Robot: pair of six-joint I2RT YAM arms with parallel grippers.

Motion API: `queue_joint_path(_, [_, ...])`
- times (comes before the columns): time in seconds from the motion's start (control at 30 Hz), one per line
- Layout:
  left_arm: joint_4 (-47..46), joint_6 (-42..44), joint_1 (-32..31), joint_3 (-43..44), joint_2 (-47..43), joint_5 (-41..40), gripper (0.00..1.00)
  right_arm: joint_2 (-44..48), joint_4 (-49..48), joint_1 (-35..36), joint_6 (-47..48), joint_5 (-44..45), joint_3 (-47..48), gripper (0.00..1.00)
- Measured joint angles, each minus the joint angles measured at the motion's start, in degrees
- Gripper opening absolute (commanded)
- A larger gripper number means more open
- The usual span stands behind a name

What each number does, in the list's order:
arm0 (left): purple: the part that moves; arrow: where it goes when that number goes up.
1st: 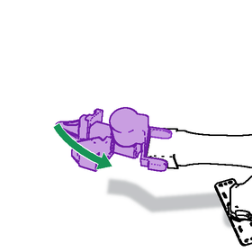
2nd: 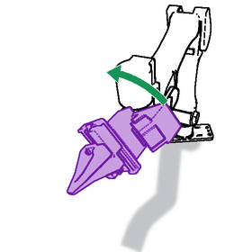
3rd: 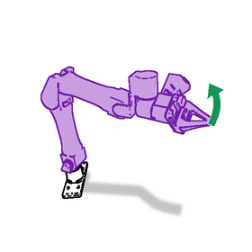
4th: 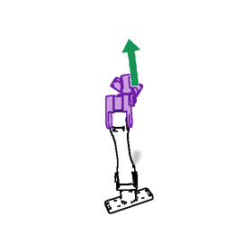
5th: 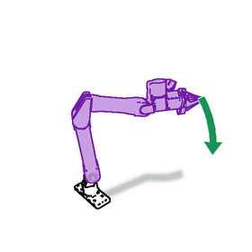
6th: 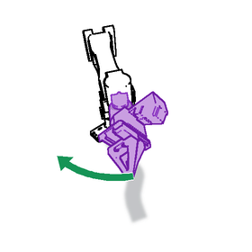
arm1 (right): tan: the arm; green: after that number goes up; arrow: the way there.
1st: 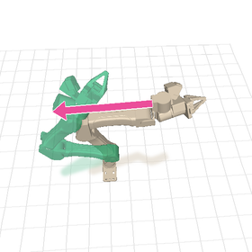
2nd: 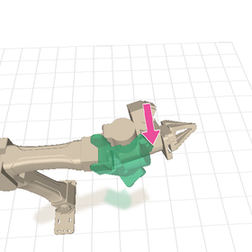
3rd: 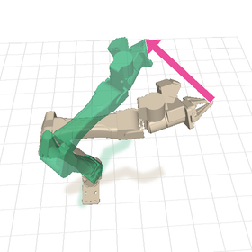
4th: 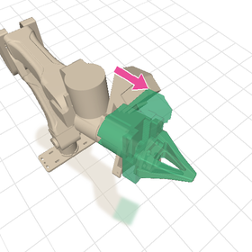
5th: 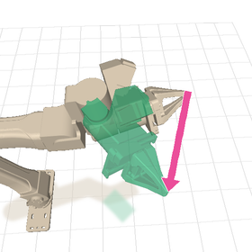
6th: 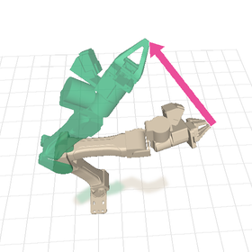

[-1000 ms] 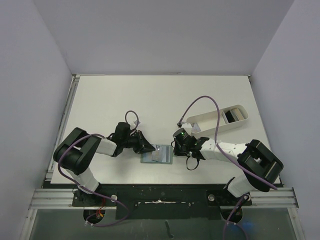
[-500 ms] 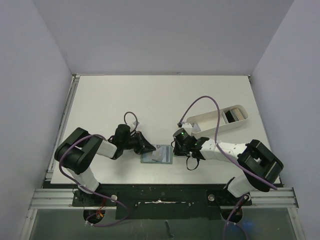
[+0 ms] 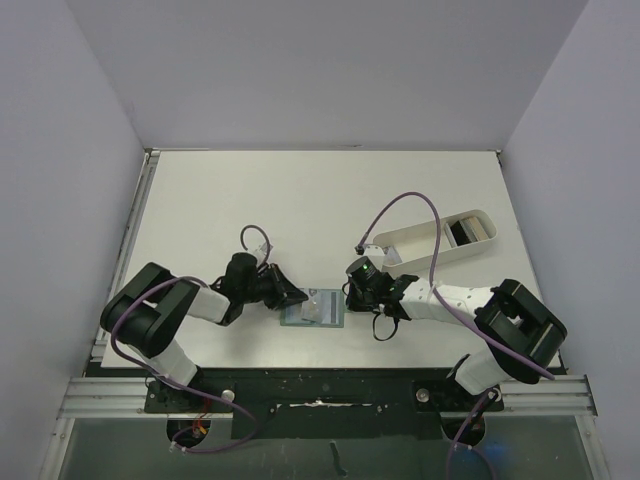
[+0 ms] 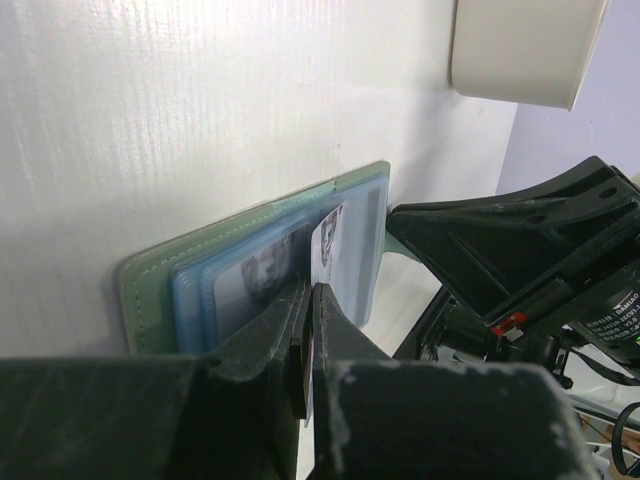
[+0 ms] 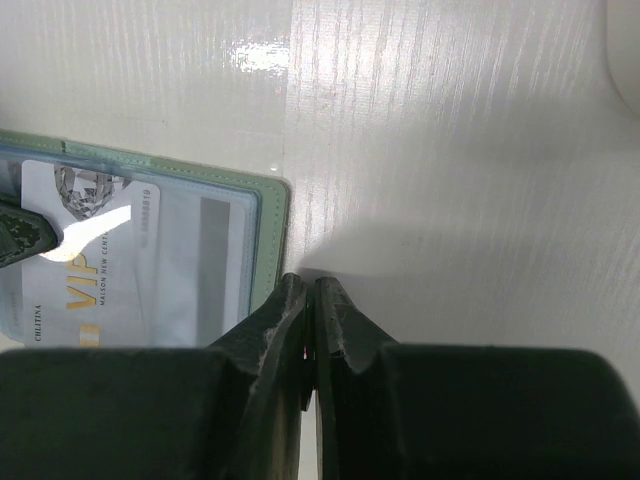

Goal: Put the credit cards into the card holder
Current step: Insert the credit card into the card holder.

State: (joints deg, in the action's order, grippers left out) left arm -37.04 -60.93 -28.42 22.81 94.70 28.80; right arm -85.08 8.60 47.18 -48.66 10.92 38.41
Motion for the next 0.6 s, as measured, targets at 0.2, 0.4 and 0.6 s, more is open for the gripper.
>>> queue_joint_path(0.2, [-3.2, -0.6, -0.6, -1.5, 0.0, -1.3, 0.0, 0.0, 0.0, 0.0, -0.2, 0.0, 0.0, 0.0])
queue_joint_path(0.4, [-5.8, -1.1, -0.9, -2.9, 0.0, -2.6, 0.0, 0.0, 0.0, 0.0, -0.5, 0.0, 0.0, 0.0])
queue_joint_path(0.6, [-4.9, -0.9, -1.1, -3.8, -2.4, -4.9, 0.0, 0.0, 0.0, 0.0, -0.9, 0.0, 0.0, 0.0])
